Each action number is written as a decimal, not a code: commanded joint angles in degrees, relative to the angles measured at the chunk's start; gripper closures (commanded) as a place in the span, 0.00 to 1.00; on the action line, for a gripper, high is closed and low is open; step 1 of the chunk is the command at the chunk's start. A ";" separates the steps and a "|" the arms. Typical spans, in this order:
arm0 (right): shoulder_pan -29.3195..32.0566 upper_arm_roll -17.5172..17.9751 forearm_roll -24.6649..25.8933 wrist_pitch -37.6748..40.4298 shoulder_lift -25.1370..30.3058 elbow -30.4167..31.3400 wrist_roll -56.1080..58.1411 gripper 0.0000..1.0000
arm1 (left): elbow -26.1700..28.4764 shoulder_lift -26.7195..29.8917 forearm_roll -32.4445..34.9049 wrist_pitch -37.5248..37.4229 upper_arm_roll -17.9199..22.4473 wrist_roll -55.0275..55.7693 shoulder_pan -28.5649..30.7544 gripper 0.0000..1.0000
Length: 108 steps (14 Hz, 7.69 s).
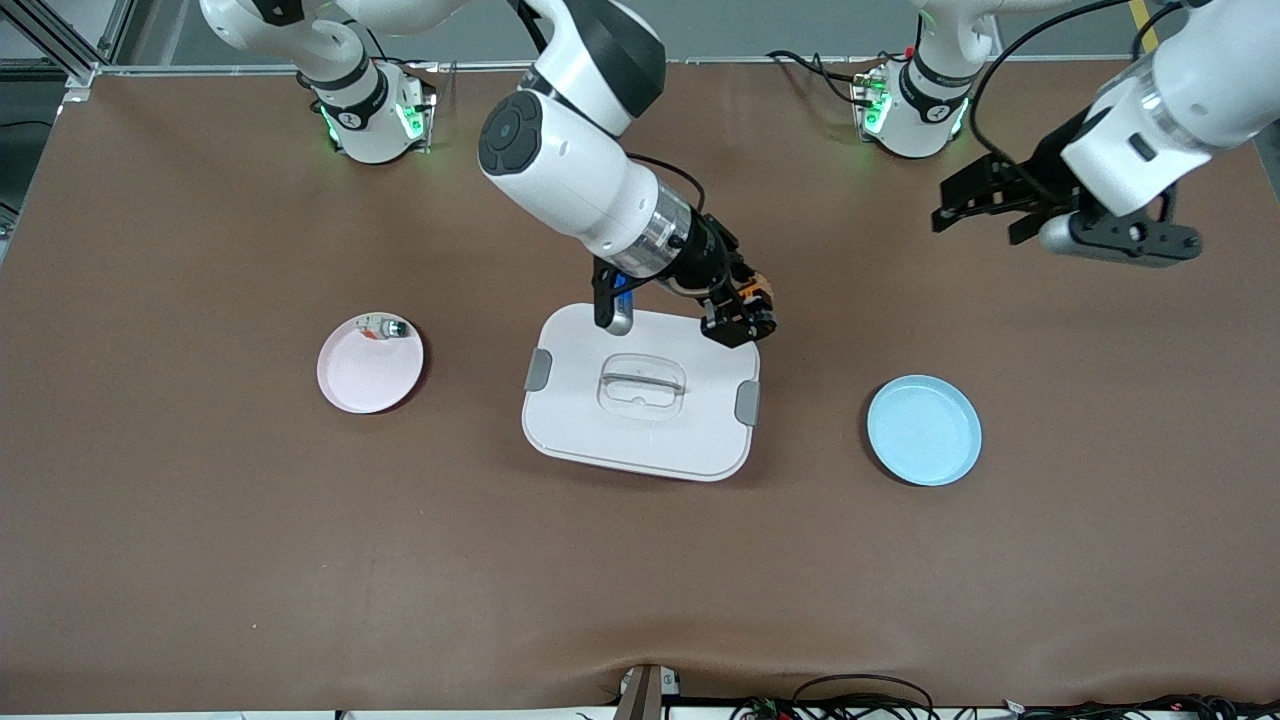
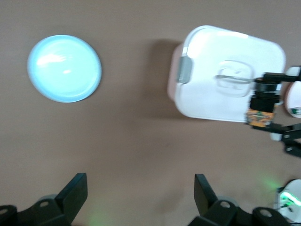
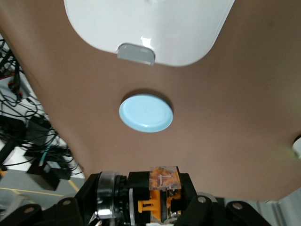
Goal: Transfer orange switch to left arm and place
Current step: 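Carry the switch over the white box while the left gripper approaches, then close the left gripper on the switch held by the right gripper, then open the right gripper and withdraw it while the left gripper holds, then carry the switch with the left gripper down onto the light-blue plate, then open the left gripper to release the switch on the blue plate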
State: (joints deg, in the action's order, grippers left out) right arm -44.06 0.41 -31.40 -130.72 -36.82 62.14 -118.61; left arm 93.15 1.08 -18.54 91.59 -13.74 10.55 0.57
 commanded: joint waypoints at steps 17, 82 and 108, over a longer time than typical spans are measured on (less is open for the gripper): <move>0.46 4.86 -5.86 -5.42 -3.35 -4.22 -8.22 1.00 | 6.78 -3.10 -18.63 13.70 -1.37 -13.45 -1.28 0.06; 37.46 2.93 38.33 74.72 6.15 -4.74 125.99 0.00 | 20.14 -13.98 21.61 34.08 -1.64 -76.20 8.30 1.00; 46.60 3.10 34.31 70.87 12.12 -5.18 121.33 0.00 | 26.82 -30.34 36.73 65.55 -1.73 -83.77 11.90 0.72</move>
State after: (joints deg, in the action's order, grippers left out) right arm 0.72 2.63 4.70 -59.43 -25.85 56.38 4.10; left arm 120.54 -27.75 15.95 154.84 -15.08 -71.30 10.81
